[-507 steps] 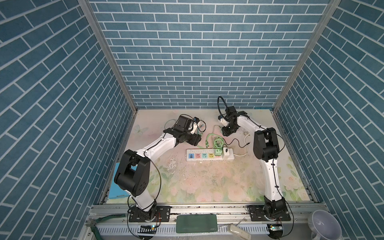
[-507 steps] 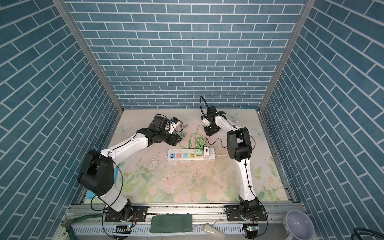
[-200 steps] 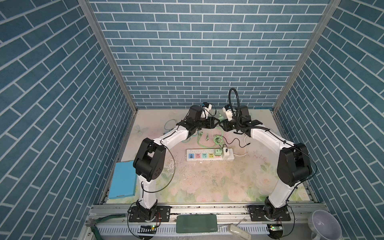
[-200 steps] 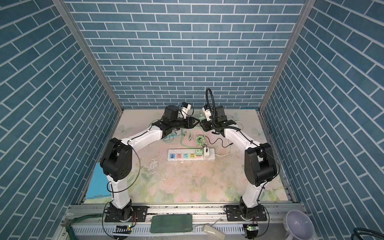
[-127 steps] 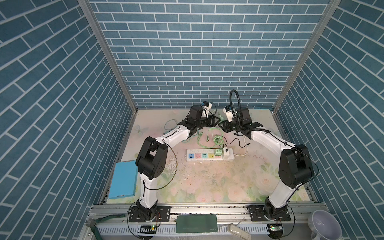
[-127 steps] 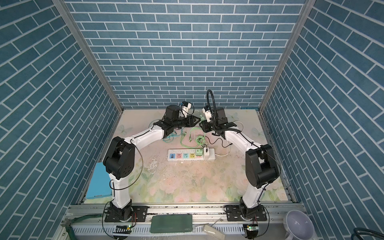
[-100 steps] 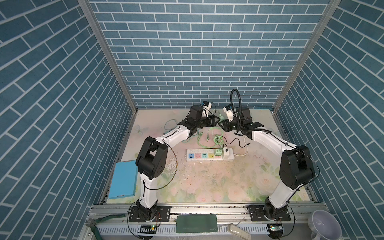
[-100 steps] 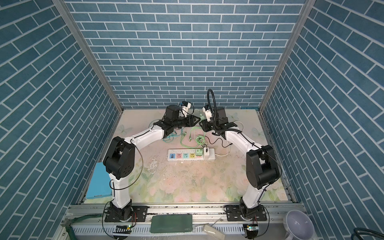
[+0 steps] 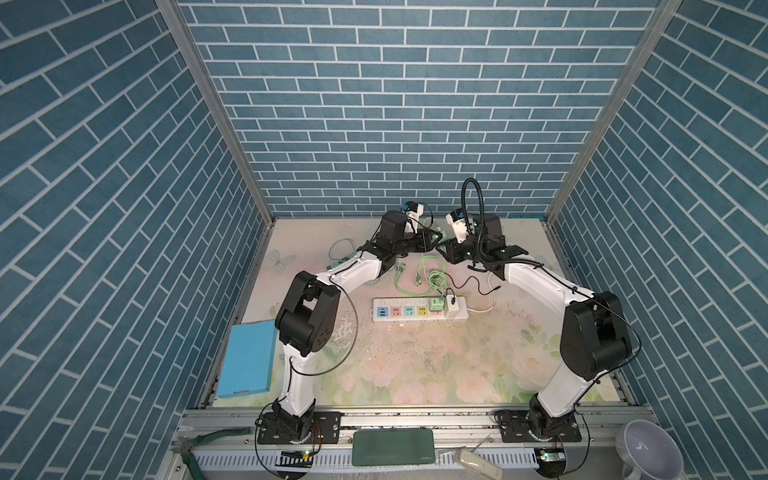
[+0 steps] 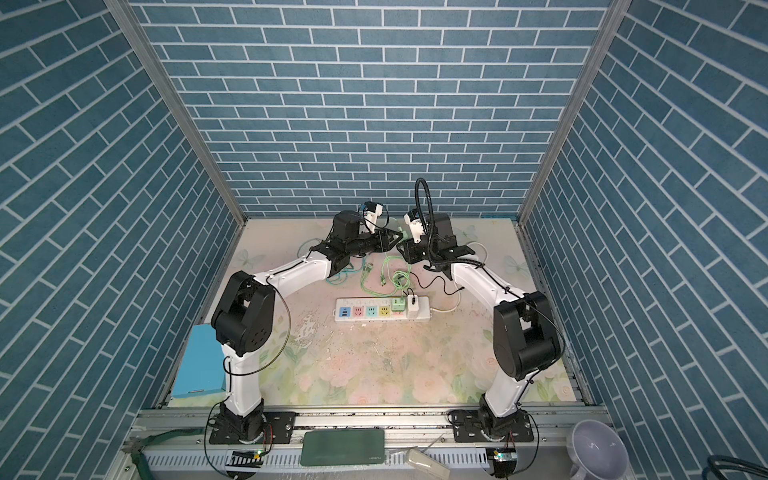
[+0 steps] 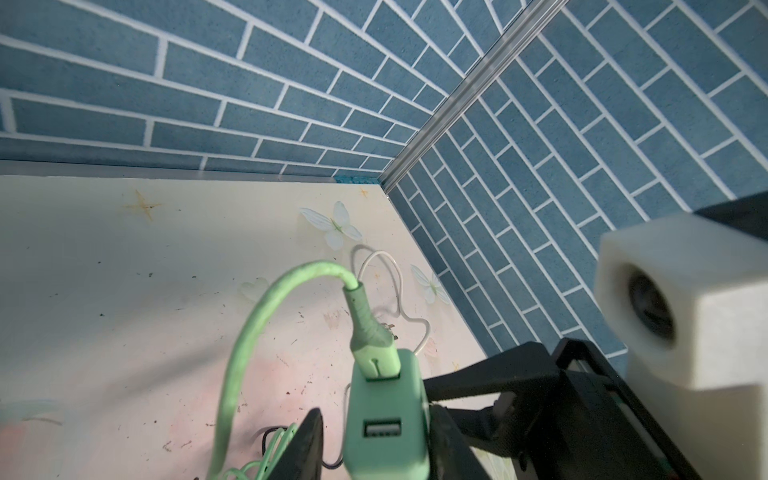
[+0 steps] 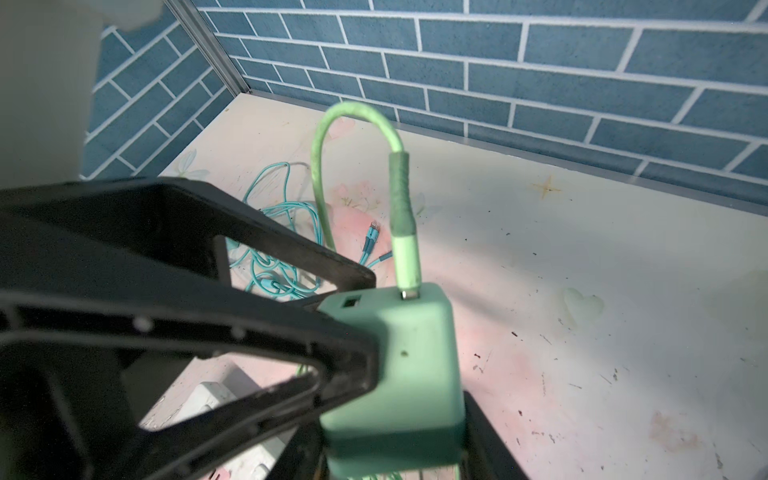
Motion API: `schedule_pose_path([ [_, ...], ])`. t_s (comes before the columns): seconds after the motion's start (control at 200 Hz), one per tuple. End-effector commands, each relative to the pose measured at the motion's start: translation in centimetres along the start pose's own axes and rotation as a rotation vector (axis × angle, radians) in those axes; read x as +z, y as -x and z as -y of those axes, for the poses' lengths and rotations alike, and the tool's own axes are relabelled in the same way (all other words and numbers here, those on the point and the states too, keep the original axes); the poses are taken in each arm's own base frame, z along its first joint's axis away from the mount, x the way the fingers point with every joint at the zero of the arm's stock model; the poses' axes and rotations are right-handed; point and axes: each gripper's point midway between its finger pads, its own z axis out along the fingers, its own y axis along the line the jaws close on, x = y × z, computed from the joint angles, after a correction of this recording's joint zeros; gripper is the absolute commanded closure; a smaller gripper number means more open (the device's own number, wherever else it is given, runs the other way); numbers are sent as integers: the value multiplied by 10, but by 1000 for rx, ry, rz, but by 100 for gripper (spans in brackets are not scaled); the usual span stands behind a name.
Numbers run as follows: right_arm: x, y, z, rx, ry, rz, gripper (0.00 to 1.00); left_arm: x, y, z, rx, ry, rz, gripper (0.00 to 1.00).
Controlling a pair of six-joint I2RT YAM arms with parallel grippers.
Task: Insert the plug
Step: 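Close the left gripper on the charger while the right gripper opens and releases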
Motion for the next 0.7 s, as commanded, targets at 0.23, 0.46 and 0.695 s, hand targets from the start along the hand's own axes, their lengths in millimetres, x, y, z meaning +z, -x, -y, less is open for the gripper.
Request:
schedule_pose_path([
  [0.23,-11,23,-21,3,65,87,86,7,-2,7,-16,-46,3,65],
  [0.46,-10,23,-23,-4,71,88,85,6,-1,13,-10,-75,3,84],
  [0.695,-12,25,-17,0,35,73,52,3,-3,11,14,-58,-18,93],
])
